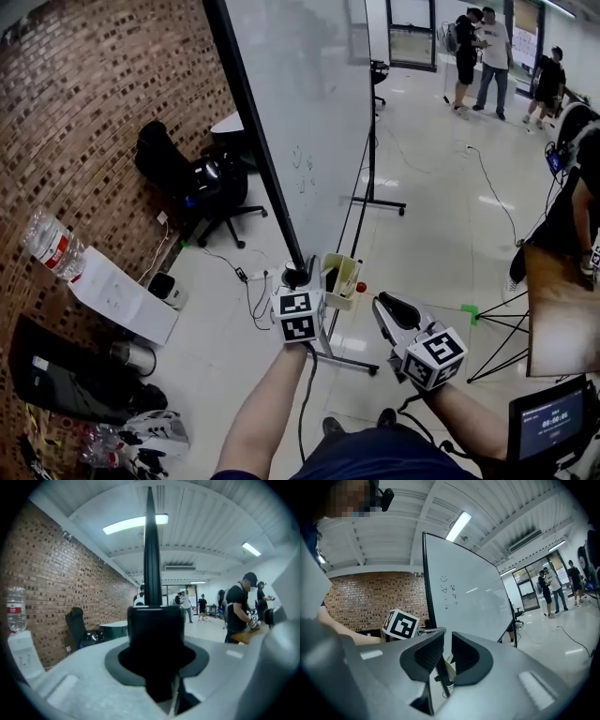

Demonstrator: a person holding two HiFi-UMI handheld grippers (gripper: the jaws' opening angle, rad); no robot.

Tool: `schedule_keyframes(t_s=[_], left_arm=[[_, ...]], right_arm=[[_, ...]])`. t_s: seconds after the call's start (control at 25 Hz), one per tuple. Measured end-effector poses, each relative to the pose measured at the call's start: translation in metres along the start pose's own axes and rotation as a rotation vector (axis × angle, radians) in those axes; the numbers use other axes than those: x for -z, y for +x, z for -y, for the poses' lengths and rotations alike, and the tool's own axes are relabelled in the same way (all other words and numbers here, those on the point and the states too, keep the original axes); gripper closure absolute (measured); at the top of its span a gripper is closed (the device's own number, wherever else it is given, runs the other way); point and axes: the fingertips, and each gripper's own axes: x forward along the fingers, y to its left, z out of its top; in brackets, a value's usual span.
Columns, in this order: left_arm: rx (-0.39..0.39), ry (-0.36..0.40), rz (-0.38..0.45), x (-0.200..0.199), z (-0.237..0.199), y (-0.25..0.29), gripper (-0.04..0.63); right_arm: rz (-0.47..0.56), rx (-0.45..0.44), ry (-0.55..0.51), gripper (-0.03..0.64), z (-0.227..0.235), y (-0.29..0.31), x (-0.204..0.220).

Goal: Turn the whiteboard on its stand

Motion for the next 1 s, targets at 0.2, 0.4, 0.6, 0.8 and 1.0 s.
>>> schedule_keyframes(t_s=[0.2, 0.4, 0.6, 0.8, 1.0], left_arm=[[-0.005, 0.014, -0.004, -0.006, -0.004, -0.007, 0.456], [-0.004, 0.010, -0.010, -0.003, -0.006, -0.016, 0.456], [-0.014, 0.012, -0.005, -0.001, -0.007, -0.031, 0.456], [-0.025, 0.012, 0.001, 0.004, -0.015, -0.057, 0.456], [-0.026, 0.015, -0.001, 0.004, -0.016, -0.072, 0.456]], right_arm=[[-0.009, 0.010, -0.009, 0.569, 0.010, -0.018, 0.006], [-0.030, 0.012, 0.028, 0.577, 0.019, -0.037, 0.011], [-0.038, -0.013, 0.053, 0.578, 0.025, -0.053, 0.019], [-0.063, -0.053, 0.071, 0.581, 0.016, -0.069, 0.038], [-0.099, -0.054, 0.084, 0.584, 0.020, -0.081, 0.052]])
